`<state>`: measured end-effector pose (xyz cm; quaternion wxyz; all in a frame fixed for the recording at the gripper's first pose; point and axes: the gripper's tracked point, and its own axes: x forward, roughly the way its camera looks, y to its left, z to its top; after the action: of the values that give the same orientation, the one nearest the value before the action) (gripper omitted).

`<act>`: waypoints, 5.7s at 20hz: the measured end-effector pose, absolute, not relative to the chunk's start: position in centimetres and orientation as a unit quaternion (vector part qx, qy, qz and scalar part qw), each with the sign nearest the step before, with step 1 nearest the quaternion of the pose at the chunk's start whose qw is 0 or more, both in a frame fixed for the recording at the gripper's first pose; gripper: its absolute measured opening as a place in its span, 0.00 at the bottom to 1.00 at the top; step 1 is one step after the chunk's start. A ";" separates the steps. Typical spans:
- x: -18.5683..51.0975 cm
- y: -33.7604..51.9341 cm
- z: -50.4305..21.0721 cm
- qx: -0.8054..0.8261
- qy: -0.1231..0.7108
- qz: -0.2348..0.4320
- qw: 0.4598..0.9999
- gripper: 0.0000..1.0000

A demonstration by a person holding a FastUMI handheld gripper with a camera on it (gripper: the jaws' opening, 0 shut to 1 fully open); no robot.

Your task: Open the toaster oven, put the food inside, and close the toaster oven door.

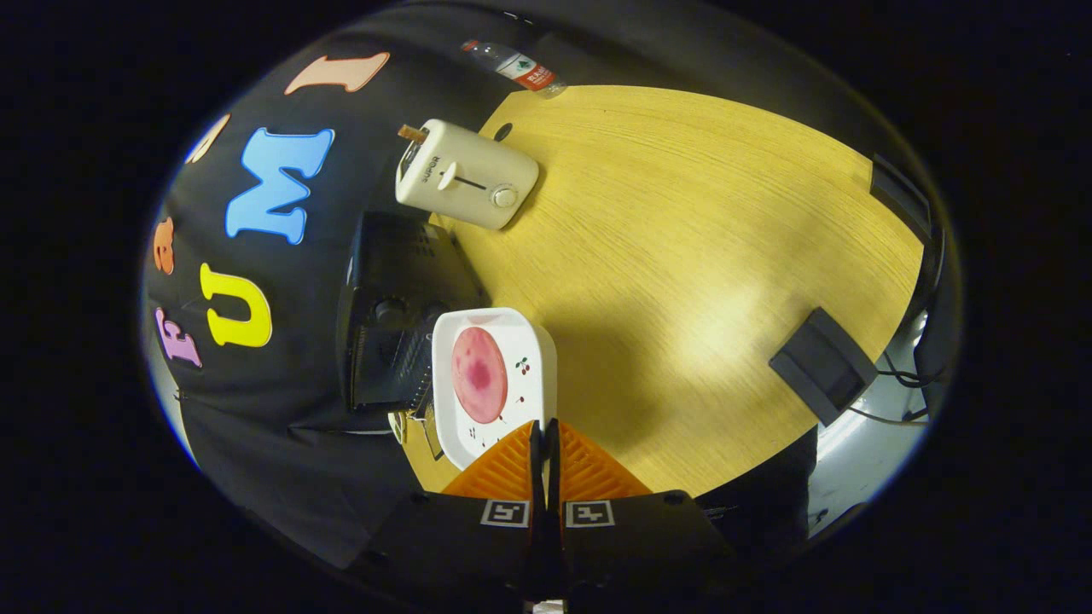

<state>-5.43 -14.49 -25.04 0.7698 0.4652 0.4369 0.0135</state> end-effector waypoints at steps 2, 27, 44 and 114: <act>-5.7 -12.6 -23.6 0.475 0.424 0.027 0.771 0.02; 3.1 5.0 -24.4 0.455 0.464 0.097 0.754 0.02; 12.0 9.9 -27.4 0.537 0.395 0.029 0.744 0.02; 2.3 8.9 -36.7 -0.018 0.503 0.044 0.863 0.98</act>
<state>2.32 8.91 -36.70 0.8629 -0.0177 0.5032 0.0441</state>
